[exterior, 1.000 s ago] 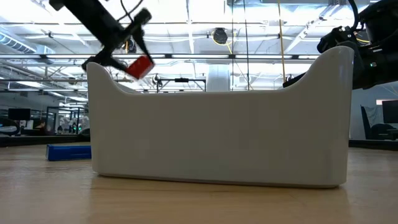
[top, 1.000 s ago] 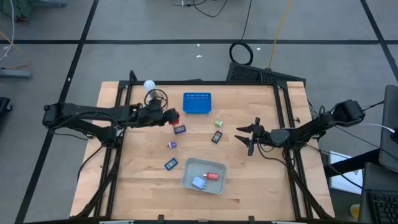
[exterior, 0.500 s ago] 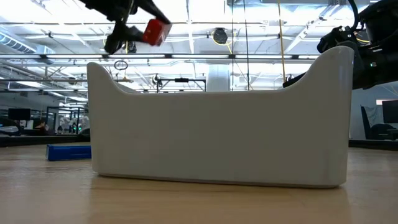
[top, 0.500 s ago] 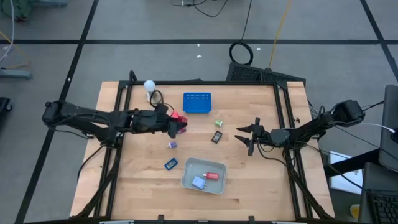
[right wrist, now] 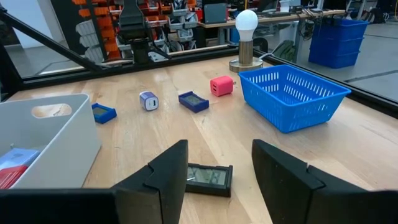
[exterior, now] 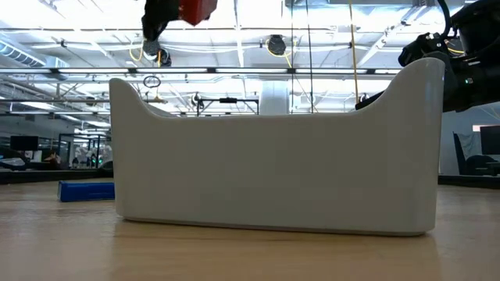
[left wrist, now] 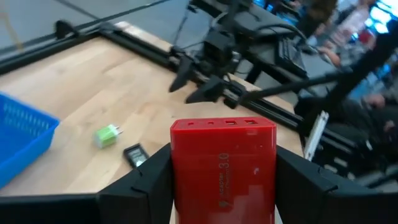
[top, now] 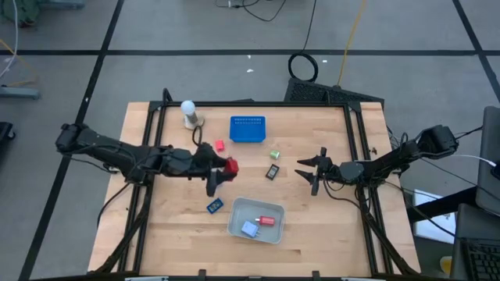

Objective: Pick & Place Office items
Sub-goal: Put the red charger adapter into the gray bin

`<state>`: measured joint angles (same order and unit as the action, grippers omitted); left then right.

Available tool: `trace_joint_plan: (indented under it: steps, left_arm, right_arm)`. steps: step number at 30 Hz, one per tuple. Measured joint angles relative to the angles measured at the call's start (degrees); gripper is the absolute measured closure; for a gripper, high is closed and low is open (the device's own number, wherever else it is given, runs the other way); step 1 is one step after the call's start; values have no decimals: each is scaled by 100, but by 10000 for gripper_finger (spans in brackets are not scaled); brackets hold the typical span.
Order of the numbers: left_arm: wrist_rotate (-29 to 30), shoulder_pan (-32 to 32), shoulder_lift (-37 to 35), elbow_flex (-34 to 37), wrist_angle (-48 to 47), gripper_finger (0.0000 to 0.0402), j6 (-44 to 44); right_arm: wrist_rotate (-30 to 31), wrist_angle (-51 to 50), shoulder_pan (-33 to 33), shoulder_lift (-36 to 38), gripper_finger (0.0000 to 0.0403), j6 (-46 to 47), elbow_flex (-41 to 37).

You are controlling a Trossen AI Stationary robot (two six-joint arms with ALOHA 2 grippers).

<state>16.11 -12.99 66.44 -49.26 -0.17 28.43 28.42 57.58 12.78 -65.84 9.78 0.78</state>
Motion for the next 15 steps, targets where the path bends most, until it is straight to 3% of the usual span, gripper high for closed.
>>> trace_joint_plan:
  steps: [4, 8, 15]
  left_arm:
    - [-197, -109, 260, -255, -15, 177, -451]
    - [-450, -211, 576, -569, -66, 188, -850]
    - [-972, -317, 1173, -1211, -819, 191, -1490]
  right_arm:
    - [0, 0, 0, 0, 232, 0, 0]
    - [0, -16, 0, 0, 232, 1, -1]
    - [0, -2, 2, 0, 232, 1, -2]
